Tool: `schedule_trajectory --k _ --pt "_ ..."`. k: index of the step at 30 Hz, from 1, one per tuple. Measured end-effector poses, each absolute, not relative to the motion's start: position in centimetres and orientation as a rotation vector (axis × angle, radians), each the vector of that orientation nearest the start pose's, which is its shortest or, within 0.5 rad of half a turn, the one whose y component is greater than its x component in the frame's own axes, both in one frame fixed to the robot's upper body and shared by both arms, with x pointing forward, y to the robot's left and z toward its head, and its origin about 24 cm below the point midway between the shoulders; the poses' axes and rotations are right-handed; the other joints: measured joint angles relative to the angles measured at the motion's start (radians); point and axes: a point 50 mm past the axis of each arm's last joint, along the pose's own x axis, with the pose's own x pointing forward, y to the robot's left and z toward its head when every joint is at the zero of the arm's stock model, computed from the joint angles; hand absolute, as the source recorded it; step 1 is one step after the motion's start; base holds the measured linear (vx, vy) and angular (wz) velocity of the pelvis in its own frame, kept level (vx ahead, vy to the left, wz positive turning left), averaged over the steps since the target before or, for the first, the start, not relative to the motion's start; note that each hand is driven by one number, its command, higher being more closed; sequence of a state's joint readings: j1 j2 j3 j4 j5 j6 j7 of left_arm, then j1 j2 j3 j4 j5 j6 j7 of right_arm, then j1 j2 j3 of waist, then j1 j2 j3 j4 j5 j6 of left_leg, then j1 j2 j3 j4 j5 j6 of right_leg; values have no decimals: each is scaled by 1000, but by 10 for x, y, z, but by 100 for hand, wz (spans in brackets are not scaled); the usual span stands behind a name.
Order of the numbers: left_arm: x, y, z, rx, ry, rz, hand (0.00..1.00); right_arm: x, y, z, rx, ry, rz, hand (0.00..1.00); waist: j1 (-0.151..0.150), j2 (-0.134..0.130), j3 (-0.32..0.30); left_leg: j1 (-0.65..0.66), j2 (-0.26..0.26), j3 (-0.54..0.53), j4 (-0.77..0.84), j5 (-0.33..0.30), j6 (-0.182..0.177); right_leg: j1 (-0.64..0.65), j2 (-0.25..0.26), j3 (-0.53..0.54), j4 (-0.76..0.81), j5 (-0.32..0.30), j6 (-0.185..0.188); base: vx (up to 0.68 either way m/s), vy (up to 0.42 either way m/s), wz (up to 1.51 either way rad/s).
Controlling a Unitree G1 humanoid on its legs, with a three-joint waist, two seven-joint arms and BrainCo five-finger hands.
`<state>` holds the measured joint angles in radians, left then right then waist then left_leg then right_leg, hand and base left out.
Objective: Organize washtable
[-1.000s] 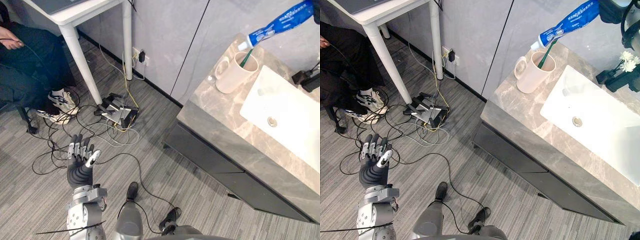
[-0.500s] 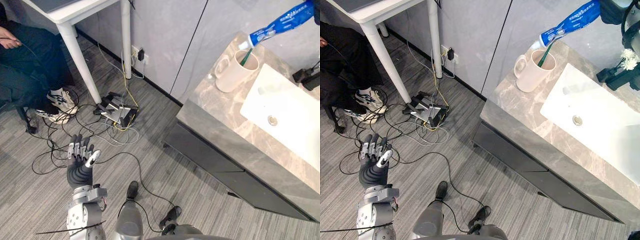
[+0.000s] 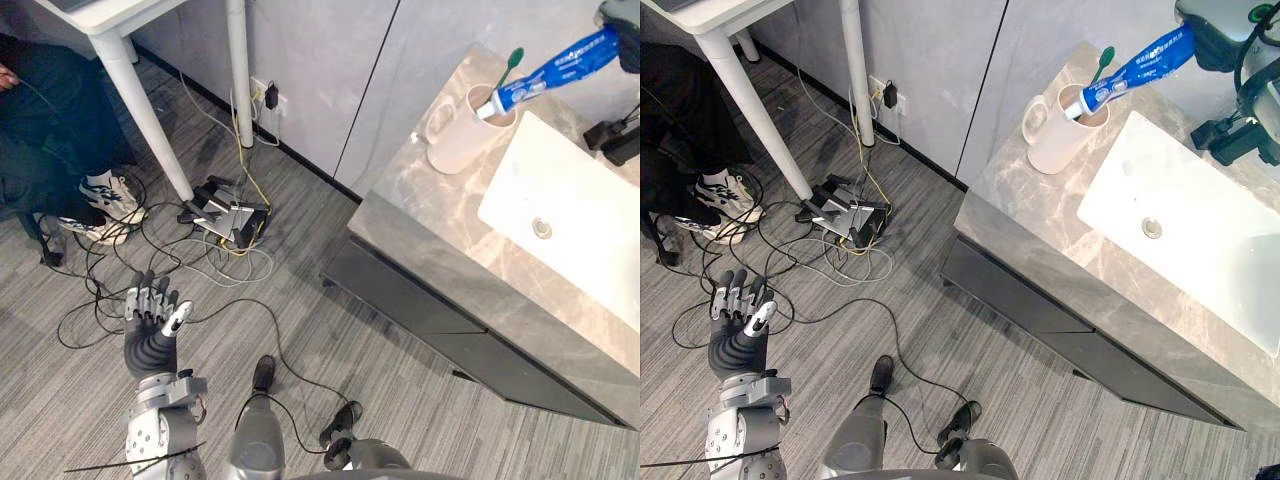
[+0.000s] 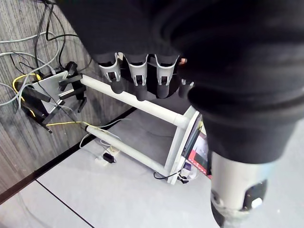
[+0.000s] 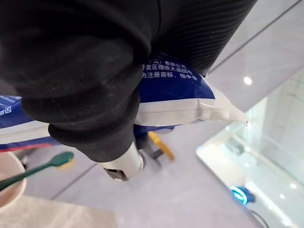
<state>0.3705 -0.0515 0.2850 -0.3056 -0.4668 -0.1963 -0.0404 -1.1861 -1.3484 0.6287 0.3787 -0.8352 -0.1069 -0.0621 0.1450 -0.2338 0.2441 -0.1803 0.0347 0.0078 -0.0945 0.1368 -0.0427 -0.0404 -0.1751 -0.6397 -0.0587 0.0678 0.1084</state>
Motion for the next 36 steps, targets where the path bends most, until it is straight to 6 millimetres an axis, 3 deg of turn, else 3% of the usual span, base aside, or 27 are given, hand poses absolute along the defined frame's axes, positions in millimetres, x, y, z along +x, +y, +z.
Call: schedule_trajectory --k 20,27,36 --pt "161 235 56 -353 -231 392 0 312 -283 375 -2202 -471 -440 100 1 2 16 -3 2 18 0 0 0 -16 -1 14 3 0 0 6 7 -2" --pt "161 235 56 -355 -231 393 0 306 -279 393 -2178 -520 -498 100 2 13 24 -8 1 16 0 0 0 -18 -1 11 3 1 -1 0 0 0" --pt "161 235 56 -355 -231 393 0 306 -279 393 -2177 -519 -498 100 2 13 25 -21 1 12 0 0 0 -29 -2 10 2 1 -1 15 9 2"
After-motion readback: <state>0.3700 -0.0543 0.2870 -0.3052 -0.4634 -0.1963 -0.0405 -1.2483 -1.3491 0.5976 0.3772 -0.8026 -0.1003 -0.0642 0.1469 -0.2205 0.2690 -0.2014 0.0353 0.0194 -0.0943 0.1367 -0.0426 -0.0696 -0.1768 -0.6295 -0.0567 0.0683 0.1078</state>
